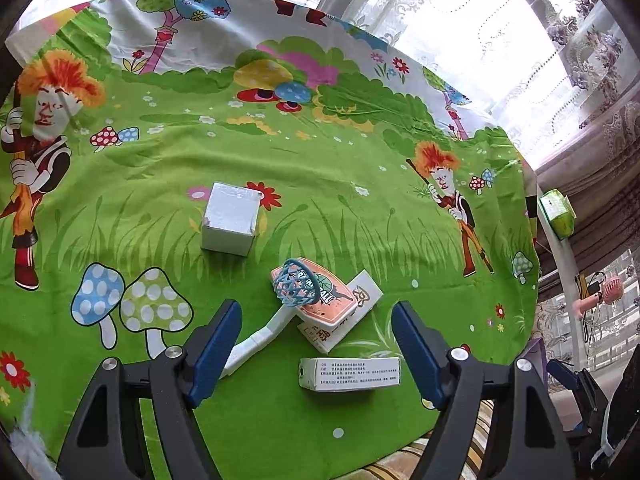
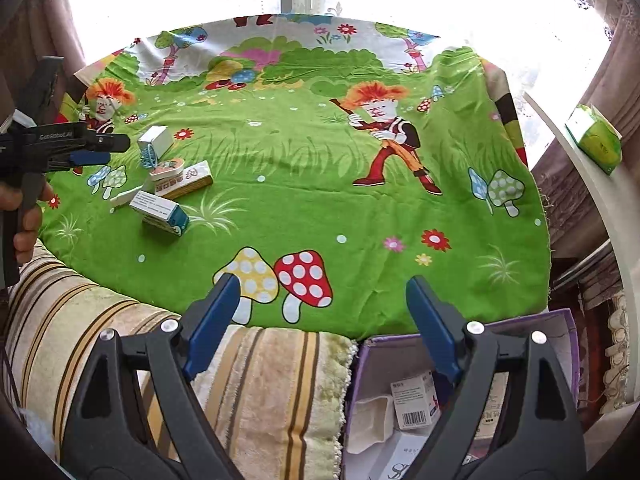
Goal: Organize rigid objects
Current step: 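Withdraw both open tools from the box back over the sheet, then grasp the blue mesh-ball toy with the left tool while the right tool grasps the white printed box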
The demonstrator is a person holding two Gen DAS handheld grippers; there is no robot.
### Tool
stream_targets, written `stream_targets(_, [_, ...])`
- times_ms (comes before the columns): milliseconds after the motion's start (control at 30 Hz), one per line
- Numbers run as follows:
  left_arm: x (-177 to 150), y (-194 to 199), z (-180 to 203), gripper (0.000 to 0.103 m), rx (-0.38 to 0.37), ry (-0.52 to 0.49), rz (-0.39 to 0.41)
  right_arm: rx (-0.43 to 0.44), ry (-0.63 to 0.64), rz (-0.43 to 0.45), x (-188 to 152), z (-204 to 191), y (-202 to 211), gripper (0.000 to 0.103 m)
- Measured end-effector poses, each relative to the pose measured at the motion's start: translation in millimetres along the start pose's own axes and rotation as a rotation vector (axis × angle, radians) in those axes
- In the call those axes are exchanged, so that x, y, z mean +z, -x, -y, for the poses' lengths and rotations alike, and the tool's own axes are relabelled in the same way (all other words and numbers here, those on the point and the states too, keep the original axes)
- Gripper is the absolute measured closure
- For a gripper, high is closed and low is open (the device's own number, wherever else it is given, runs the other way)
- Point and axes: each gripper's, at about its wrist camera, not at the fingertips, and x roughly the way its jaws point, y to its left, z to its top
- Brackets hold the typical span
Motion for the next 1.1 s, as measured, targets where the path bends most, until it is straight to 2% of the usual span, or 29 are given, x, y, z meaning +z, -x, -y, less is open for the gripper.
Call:
stream_targets(133, [7.8,-19.1,-7.8,0.025,-0.001,0.059,-0.033,0.072,0.017,-0.008,15.1,-35.9,-11.8,0.016])
stream_targets(267, [11.6,-31.1,-7.0,0.025,-0.007,0.056,-0.049,0.137,0.022,-0.041,26.6,-67.6,-30.7,0.015])
stream_targets(367, [13.0,-40.3,-7.7,0.04,-0.014,0.051,-0.071,0.162,0.009,-0.077,31.4,-82.6,-47.2,0.015])
stream_targets(433, [13.3,-45.6,-10.2,0.043,-0.016,0.053,-0.083,0.163,0.012,-0.093,33.2,-91.2,-55.8,0.015])
stream_targets(533, [13.9,-49.9,-12.8,0.056,-0.014,0.039,-0.091,0.161,0.023,-0.117,35.0,-102.1,-66.9,0.015])
stream_targets(600, [13.6,-51.3,-14.3,0.071,-0.016,0.031,-0.097,0.167,0.029,-0.137,36.4,-108.9,-73.0,0.015])
stream_targets(800, [10.4,-46.0,-18.0,0.071,-0.027,0.02,-0.082,0.176,0.019,-0.168,42.3,-125.6,-85.7,0.014])
stream_targets(1100, [4.6,-11.1,-28.8,0.071,-0.028,0.01,0.029,0.141,-0.04,-0.202,50.3,-141.3,-102.3,0.014])
